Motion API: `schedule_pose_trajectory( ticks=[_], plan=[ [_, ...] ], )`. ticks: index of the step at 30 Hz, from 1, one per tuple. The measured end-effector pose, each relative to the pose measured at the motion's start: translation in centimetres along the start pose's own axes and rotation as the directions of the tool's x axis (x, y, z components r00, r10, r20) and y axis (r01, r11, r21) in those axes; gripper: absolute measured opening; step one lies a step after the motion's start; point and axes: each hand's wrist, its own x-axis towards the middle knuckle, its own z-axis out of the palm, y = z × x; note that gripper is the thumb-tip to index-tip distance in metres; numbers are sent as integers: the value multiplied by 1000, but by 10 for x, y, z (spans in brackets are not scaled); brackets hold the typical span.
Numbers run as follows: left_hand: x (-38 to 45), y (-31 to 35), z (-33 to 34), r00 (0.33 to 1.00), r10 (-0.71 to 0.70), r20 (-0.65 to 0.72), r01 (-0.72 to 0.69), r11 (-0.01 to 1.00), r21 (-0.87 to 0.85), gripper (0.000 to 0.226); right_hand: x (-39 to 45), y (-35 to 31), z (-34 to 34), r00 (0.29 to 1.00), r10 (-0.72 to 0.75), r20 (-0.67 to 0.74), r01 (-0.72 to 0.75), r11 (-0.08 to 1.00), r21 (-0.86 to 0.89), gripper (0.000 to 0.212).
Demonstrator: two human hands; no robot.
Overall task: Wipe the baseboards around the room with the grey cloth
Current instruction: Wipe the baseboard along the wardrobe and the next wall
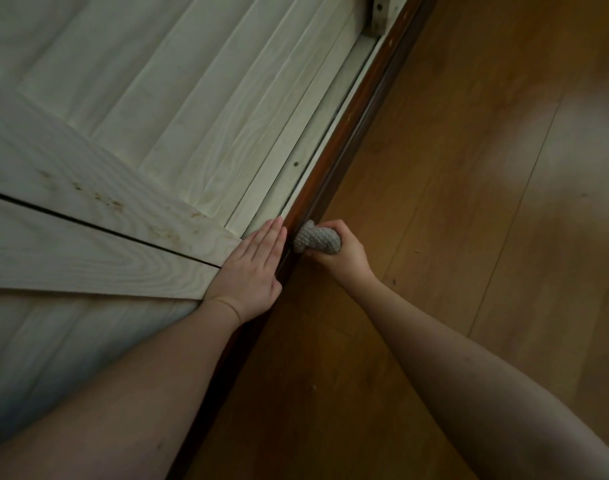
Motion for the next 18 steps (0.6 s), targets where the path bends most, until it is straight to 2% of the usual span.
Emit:
schedule_pose_trajectory(
  ticks=[6, 12, 18],
  plan=[
    [1, 0, -1, 1000, 2, 13, -2, 1000, 9, 79, -3, 4, -1, 1000, -4, 1, 4, 999, 34, 53],
    [1, 0, -2, 1000, 5, 7, -5, 1000, 3, 79, -1, 1, 8, 997, 12, -79, -7, 998, 55, 47],
    [0, 1, -1, 1000, 5, 11, -5, 1000, -9, 79, -6, 6, 7, 996, -39, -83, 40, 999, 9, 42]
  ],
)
